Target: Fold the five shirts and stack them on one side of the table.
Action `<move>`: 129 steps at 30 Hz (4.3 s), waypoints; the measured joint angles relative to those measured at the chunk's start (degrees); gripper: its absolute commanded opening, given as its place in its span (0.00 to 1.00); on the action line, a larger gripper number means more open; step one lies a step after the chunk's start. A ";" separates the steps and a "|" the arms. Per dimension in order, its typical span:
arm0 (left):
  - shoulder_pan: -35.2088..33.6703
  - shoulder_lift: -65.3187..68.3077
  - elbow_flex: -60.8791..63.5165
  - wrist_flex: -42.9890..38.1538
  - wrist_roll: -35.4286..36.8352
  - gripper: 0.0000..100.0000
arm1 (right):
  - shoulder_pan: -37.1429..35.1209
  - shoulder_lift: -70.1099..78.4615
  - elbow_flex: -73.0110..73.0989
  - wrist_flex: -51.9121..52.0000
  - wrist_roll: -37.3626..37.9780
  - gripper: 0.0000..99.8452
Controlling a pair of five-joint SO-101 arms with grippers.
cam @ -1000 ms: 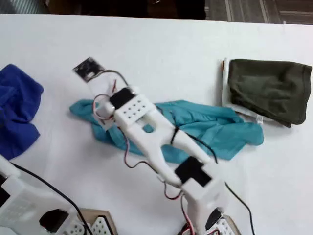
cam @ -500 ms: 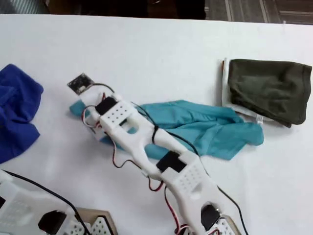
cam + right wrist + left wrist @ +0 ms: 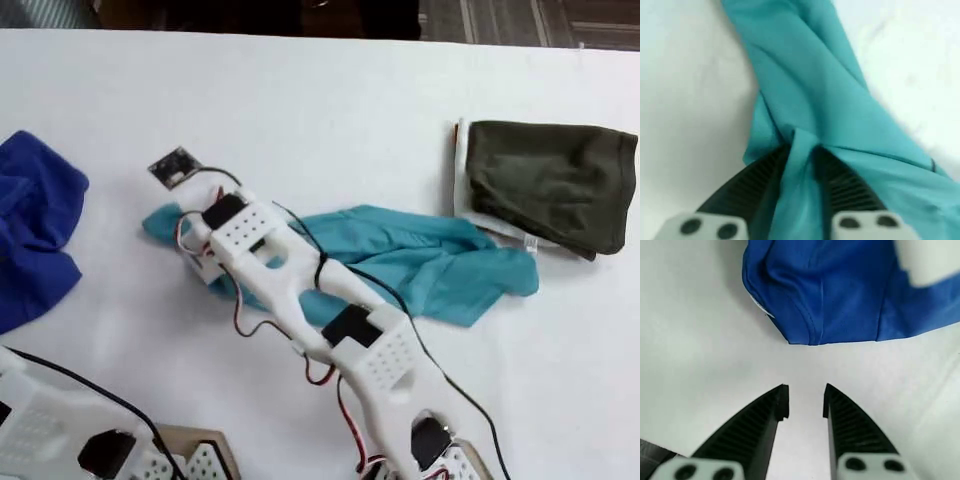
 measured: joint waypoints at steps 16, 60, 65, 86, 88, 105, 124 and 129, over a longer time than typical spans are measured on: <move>9.85 0.00 0.00 -0.44 2.55 0.14 | 9.76 -14.68 0.00 9.49 11.43 0.02; 15.56 0.00 0.00 0.26 6.77 0.14 | 13.98 -6.95 -12.57 16.00 12.04 0.03; 15.65 0.00 0.00 0.26 6.77 0.14 | 14.07 -6.95 -12.57 16.00 12.04 0.02; 31.82 0.00 0.00 4.13 7.03 0.14 | 34.55 -27.08 -20.92 26.46 12.13 0.02; 37.01 0.00 0.00 4.13 7.03 0.14 | 37.01 -28.75 -20.92 28.31 12.13 0.02; 64.53 5.80 -0.09 -6.42 10.46 0.23 | 48.18 -40.62 -13.63 33.14 12.13 0.02; 70.15 17.32 0.00 -8.00 0.44 0.17 | 48.18 -40.62 -9.76 29.98 12.13 0.02; 65.76 17.49 0.00 -14.51 4.04 0.17 | 48.18 -40.62 -9.76 29.98 12.13 0.02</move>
